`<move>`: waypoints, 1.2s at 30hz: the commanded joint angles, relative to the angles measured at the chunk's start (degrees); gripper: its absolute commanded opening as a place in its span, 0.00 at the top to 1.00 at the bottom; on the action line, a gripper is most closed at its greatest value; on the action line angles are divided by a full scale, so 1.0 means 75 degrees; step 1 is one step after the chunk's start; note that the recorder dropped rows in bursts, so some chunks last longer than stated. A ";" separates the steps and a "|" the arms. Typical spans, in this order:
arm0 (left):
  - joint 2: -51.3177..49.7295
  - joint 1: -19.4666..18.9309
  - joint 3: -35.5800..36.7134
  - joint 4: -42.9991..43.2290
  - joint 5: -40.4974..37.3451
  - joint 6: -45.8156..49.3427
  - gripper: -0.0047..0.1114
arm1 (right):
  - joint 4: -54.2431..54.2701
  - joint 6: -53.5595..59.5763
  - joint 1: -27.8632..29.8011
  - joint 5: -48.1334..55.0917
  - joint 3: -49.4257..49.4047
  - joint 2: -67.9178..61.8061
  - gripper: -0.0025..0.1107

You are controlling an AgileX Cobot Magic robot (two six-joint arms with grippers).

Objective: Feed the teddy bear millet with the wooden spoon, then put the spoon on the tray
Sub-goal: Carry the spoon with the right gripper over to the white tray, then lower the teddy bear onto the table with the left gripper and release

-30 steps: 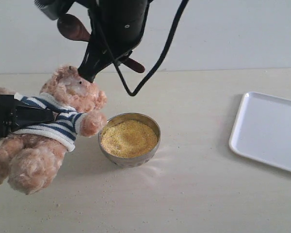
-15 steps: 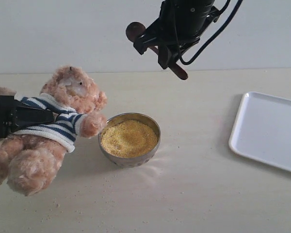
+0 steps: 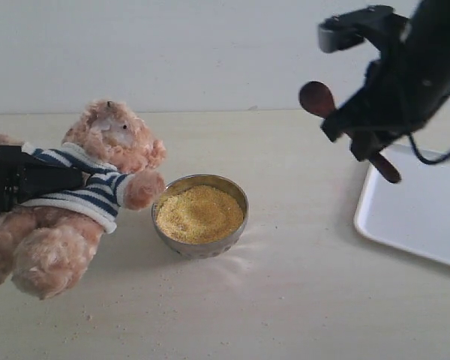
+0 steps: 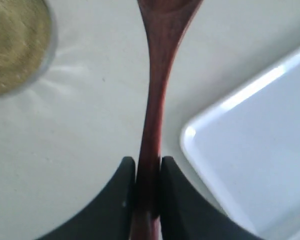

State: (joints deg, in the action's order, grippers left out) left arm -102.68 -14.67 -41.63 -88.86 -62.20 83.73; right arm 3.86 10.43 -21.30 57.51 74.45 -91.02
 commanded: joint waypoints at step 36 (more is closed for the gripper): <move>-0.0610 0.0452 0.0057 -0.1478 0.1130 0.2063 0.92 | 0.2034 0.0709 0.0926 -0.2572 -0.3531 0.2288 0.98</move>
State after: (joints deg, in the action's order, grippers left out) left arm -105.46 -12.32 -41.63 -98.82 -54.32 97.53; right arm 18.97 15.38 -14.80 37.75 47.91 -74.35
